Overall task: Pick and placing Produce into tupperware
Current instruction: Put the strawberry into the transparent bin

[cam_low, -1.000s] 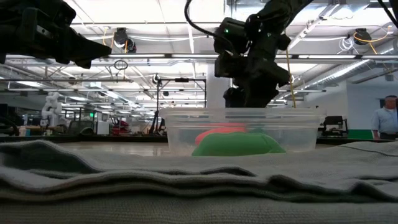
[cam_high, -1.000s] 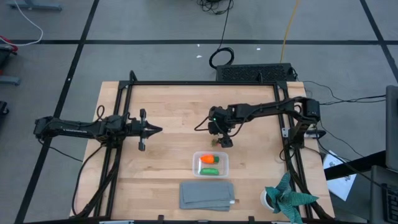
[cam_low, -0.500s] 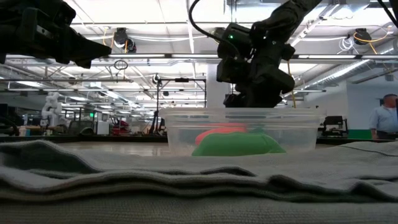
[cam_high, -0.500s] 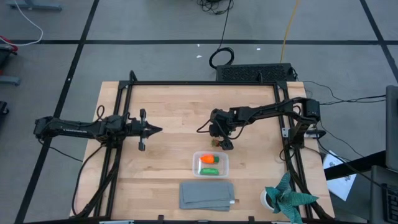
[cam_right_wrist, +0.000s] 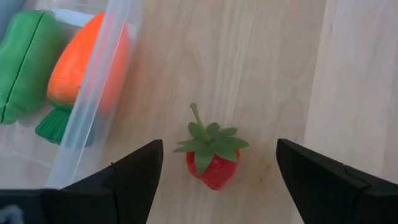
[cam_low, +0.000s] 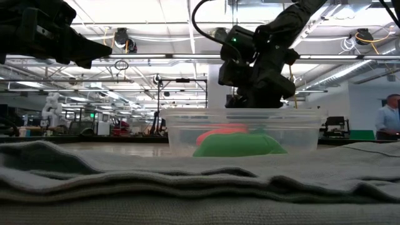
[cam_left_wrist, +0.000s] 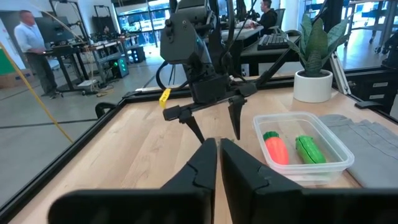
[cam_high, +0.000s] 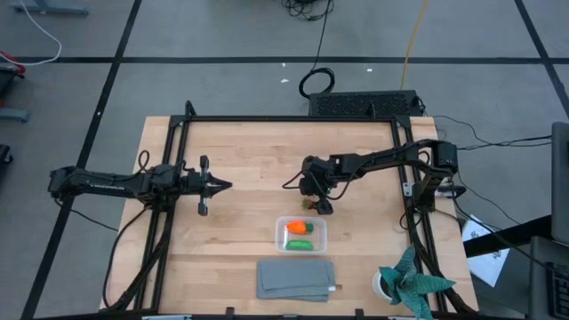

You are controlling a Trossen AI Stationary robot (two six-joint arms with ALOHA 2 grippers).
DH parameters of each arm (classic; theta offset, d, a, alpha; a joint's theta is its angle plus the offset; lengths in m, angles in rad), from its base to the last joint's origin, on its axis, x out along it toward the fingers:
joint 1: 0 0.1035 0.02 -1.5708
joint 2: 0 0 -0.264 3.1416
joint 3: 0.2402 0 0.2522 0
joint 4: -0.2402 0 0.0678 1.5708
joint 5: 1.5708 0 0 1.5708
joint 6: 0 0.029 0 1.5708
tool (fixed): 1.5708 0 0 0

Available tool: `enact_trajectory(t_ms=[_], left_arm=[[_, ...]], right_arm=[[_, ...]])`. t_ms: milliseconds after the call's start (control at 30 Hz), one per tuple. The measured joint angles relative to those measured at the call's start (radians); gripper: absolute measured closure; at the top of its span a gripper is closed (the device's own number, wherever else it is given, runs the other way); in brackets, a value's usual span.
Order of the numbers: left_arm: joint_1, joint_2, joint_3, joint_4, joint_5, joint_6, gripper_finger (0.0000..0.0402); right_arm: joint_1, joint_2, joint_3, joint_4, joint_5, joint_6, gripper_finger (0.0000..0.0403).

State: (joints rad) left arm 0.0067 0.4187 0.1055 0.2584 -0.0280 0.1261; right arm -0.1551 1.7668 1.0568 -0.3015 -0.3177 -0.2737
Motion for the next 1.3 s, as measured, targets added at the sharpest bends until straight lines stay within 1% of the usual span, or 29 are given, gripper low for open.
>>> enact_trajectory(t_ms=[133,300,600,733,900,1033,1300], left_arm=[[0.000,0.000,0.000,0.000,0.000,0.000,0.0387],[0.000,0.000,0.000,0.000,0.000,-0.004,0.0400],[0.000,0.000,0.000,0.000,0.000,-0.004,0.0375],[0.000,0.000,0.000,0.000,0.000,-0.004,0.0377],[0.000,0.000,0.000,0.000,0.000,-0.004,0.0390],[0.000,0.000,0.000,0.000,0.000,-0.004,0.0400],[0.000,0.000,0.000,0.000,0.000,-0.004,0.0377]], right_arm=[[0.000,0.000,-0.029,0.045,0.000,0.012,0.0097],[0.000,0.000,-0.040,0.052,0.000,0.010,0.0097],[0.000,0.000,-0.041,0.051,-0.001,0.000,0.0097],[0.000,0.000,-0.041,0.060,-0.001,0.000,0.0097],[0.003,0.000,-0.041,0.072,-0.002,0.017,0.0097],[0.003,0.000,-0.040,0.053,-0.053,0.019,0.0097],[0.003,0.016,-0.039,0.067,-0.048,0.026,0.0097]])
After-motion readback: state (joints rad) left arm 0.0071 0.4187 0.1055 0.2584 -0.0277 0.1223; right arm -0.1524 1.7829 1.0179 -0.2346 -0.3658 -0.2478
